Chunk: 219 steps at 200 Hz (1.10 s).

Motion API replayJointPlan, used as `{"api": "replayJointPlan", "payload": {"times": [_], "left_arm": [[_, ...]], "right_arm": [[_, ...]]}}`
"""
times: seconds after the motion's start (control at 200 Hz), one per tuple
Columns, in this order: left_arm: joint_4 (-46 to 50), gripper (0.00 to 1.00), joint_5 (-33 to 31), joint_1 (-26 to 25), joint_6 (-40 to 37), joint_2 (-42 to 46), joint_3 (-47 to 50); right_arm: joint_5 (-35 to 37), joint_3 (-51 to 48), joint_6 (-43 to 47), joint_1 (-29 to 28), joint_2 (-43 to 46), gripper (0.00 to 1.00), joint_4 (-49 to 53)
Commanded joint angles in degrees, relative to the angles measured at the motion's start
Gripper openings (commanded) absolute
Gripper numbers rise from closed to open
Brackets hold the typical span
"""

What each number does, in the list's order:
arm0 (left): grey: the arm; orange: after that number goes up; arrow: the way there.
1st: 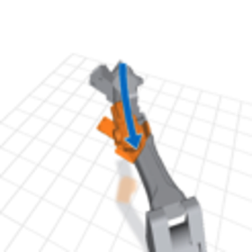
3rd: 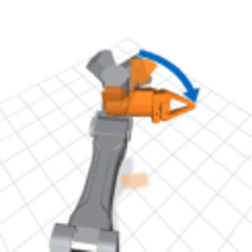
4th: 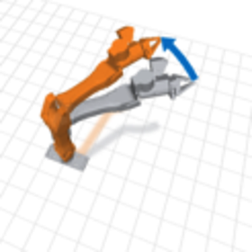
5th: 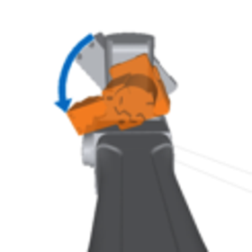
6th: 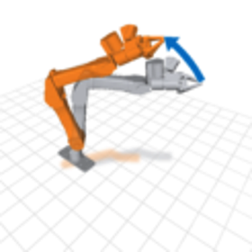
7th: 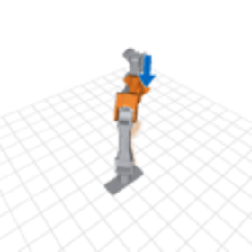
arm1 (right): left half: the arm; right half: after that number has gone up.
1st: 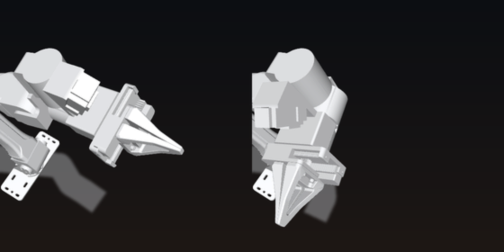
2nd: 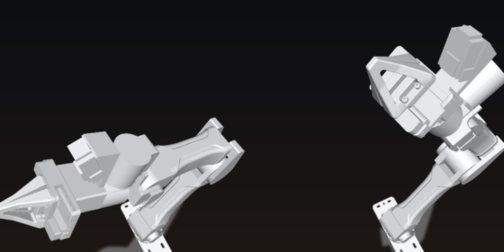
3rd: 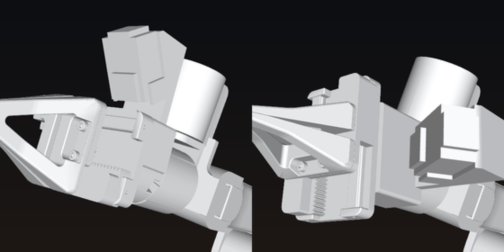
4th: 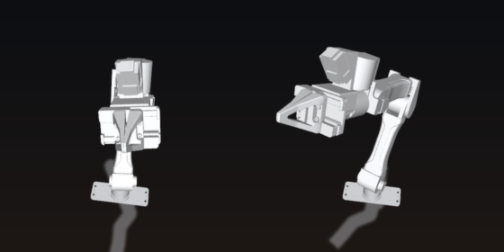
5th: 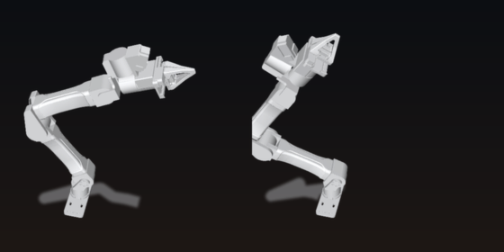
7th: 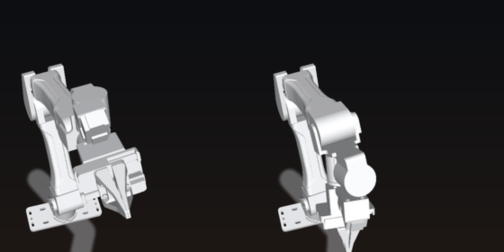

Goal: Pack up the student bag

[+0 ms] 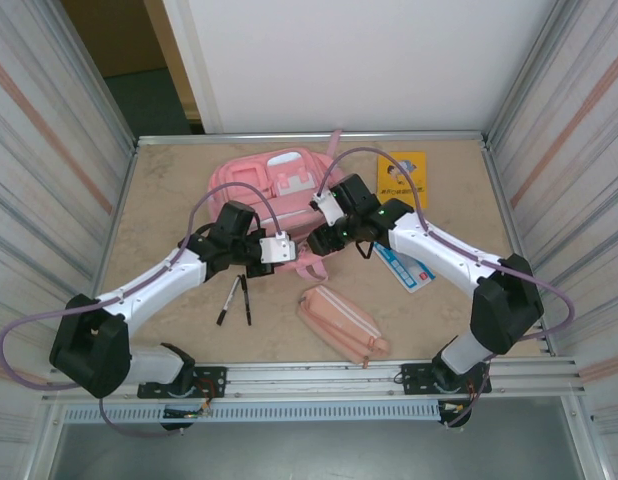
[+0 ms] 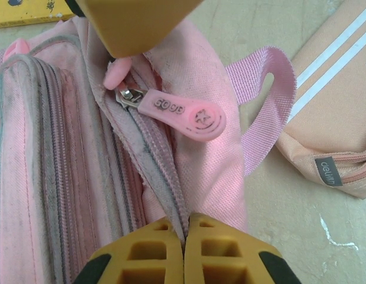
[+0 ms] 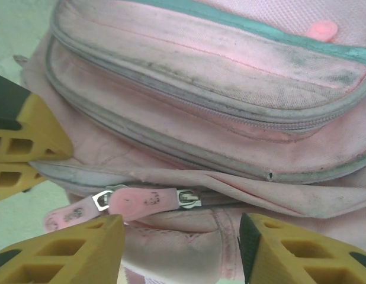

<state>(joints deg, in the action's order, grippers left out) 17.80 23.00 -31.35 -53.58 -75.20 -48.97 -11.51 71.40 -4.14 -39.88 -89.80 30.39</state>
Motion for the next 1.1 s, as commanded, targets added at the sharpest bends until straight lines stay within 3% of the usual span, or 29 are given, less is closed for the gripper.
{"api": "replayJointPlan", "payload": {"times": [0.0, 0.401, 0.621, 0.862, 1.092], "left_arm": [[-1.5, 0.00, 5.5, 0.4, -0.4, 1.6, -1.3], [-0.5, 0.00, 7.3, 1.3, -0.2, 1.9, -1.8], [-0.5, 0.00, 7.4, 1.3, 0.0, 2.3, -1.7], [-1.3, 0.00, 6.9, 1.5, -0.1, 3.7, -0.8], [-1.7, 0.00, 7.5, 1.5, 0.2, 4.2, -0.6]], "right_arm": [[0.6, 2.6, 0.7, -1.8, -1.4, 0.51, 2.3], [2.8, 4.7, -1.2, -5.3, -4.9, 0.49, 3.4], [7.6, 5.4, -4.8, -5.3, -5.2, 0.32, 3.4], [11.8, 4.6, -8.6, -4.6, -3.9, 0.24, 5.2], [4.8, 3.4, -11.0, -3.3, -3.5, 0.25, 4.4]]}}
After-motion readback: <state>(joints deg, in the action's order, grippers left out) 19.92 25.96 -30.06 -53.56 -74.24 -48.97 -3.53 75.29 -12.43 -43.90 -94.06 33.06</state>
